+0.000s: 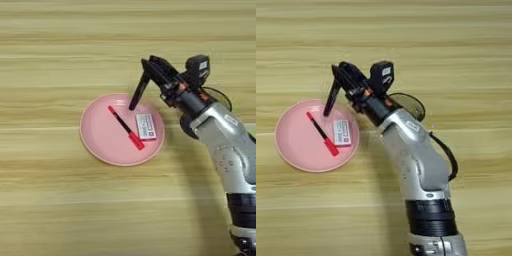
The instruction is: Move the objects on the table
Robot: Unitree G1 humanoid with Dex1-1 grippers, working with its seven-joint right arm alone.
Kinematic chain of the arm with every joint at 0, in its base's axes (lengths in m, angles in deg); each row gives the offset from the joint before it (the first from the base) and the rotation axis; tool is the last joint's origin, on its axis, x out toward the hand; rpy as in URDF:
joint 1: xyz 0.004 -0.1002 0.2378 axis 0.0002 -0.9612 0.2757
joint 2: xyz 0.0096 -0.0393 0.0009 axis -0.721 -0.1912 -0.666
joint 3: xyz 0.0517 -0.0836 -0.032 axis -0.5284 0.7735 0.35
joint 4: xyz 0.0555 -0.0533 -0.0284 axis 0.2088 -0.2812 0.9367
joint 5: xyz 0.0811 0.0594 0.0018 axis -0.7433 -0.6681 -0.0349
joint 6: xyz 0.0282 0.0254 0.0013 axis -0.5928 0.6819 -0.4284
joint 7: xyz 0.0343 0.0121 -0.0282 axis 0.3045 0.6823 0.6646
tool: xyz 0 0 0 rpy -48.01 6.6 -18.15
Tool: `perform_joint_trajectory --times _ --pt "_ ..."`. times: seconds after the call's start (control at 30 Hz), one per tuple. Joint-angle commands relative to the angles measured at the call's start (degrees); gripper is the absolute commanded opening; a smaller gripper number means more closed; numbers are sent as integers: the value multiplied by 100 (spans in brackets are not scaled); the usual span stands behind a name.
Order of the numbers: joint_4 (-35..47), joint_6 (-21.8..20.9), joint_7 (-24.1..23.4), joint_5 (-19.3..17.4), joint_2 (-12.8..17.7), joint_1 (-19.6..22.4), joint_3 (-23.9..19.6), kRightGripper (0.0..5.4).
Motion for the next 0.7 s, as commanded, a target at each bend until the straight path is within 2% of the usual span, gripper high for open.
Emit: perform_joint_trajectory --times 0.03,0.43,0.53,0.7 --pt "-172 -311 114 213 -159 339 210 120" --pt "-645 -549 356 520 -617 354 610 120" --pt "-733 -605 399 577 -614 271 587 120" --pt "-959 -840 460 793 -409 -28 437 120"
